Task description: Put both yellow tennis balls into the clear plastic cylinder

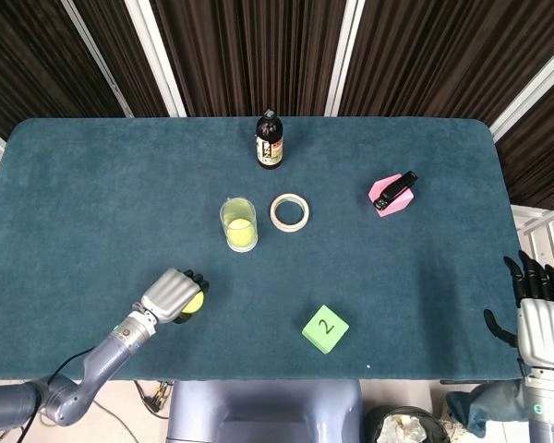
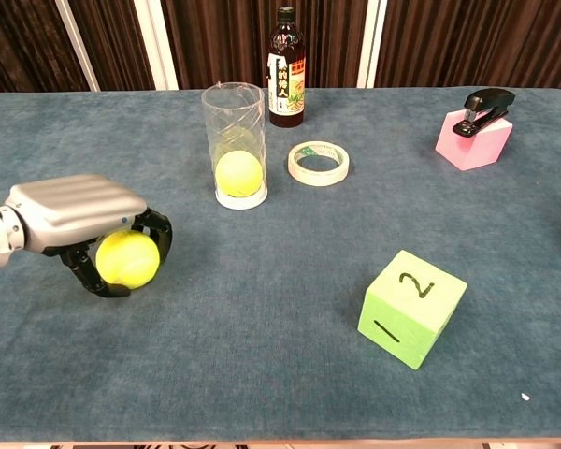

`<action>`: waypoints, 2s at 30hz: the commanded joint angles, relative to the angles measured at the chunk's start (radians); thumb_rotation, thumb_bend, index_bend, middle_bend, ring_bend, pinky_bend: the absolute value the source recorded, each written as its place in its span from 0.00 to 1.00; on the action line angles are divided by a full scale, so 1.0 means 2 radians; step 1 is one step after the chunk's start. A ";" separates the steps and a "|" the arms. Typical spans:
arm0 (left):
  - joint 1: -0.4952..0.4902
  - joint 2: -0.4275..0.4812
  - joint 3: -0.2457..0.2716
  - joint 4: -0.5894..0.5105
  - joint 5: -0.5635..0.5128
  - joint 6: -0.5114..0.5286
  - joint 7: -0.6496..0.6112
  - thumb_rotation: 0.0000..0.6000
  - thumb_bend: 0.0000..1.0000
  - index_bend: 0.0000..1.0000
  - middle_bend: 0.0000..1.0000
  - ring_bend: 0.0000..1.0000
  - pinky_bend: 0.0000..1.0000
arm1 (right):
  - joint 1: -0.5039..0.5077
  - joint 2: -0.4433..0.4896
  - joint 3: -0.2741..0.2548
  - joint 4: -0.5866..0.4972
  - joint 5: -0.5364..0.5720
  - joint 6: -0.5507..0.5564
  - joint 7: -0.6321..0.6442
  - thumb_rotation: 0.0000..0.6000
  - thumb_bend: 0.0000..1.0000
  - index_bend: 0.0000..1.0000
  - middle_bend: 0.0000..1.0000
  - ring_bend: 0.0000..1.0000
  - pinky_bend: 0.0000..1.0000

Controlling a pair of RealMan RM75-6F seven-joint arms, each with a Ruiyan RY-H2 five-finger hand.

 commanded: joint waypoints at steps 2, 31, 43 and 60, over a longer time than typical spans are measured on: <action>0.003 0.012 -0.008 -0.013 0.009 0.015 -0.009 1.00 0.32 0.44 0.50 0.39 0.60 | 0.000 0.000 0.001 0.000 0.001 0.000 0.000 1.00 0.35 0.11 0.03 0.06 0.01; -0.132 0.052 -0.194 -0.119 -0.190 0.081 0.181 1.00 0.32 0.44 0.49 0.39 0.61 | 0.000 0.001 -0.001 -0.007 0.006 -0.006 -0.002 1.00 0.35 0.11 0.03 0.06 0.01; -0.181 -0.006 -0.196 -0.046 -0.278 0.102 0.207 1.00 0.31 0.44 0.47 0.38 0.61 | -0.003 0.005 0.004 -0.011 0.010 0.000 0.004 1.00 0.35 0.11 0.03 0.06 0.01; -0.204 -0.039 -0.166 -0.005 -0.274 0.089 0.194 1.00 0.28 0.42 0.45 0.36 0.60 | -0.003 0.005 0.005 -0.010 0.013 -0.001 0.004 1.00 0.35 0.11 0.03 0.06 0.01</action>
